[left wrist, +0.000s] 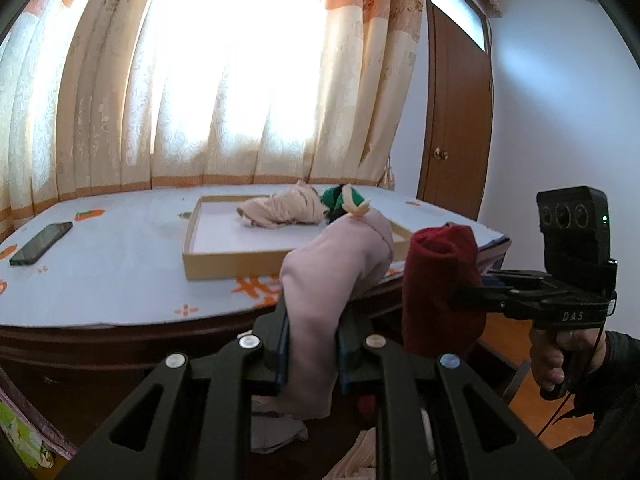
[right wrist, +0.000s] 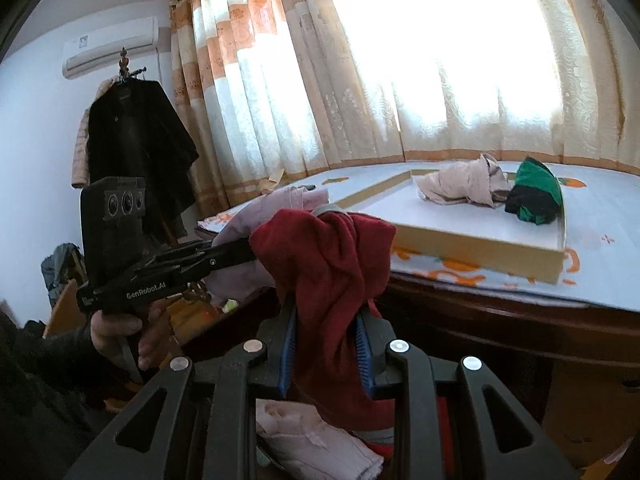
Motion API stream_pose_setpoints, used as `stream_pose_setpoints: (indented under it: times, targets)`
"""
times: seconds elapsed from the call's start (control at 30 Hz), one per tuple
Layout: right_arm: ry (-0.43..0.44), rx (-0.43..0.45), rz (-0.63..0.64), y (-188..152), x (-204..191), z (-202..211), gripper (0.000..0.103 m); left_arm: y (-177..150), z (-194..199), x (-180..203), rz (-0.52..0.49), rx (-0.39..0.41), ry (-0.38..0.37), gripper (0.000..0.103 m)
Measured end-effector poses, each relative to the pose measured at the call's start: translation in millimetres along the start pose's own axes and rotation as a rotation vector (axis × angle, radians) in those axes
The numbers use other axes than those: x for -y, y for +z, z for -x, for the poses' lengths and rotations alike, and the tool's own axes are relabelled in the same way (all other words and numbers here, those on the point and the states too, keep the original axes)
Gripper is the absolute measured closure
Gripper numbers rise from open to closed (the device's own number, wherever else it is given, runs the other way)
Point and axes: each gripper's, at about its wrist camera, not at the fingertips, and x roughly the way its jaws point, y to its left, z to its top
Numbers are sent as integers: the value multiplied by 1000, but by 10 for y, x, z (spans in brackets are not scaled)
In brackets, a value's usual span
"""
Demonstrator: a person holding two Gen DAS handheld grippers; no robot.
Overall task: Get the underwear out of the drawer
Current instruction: 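Lift both held garments out of the drawer up toward the tray, then carry the pink and red garments over the tray and lower them inside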
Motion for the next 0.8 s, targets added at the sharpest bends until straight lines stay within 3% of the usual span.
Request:
stream_pose_setpoints:
  times: [0.8]
  targets:
    - [20, 46, -75, 648, 86, 5, 75, 611, -109, -95, 24, 24, 48, 87]
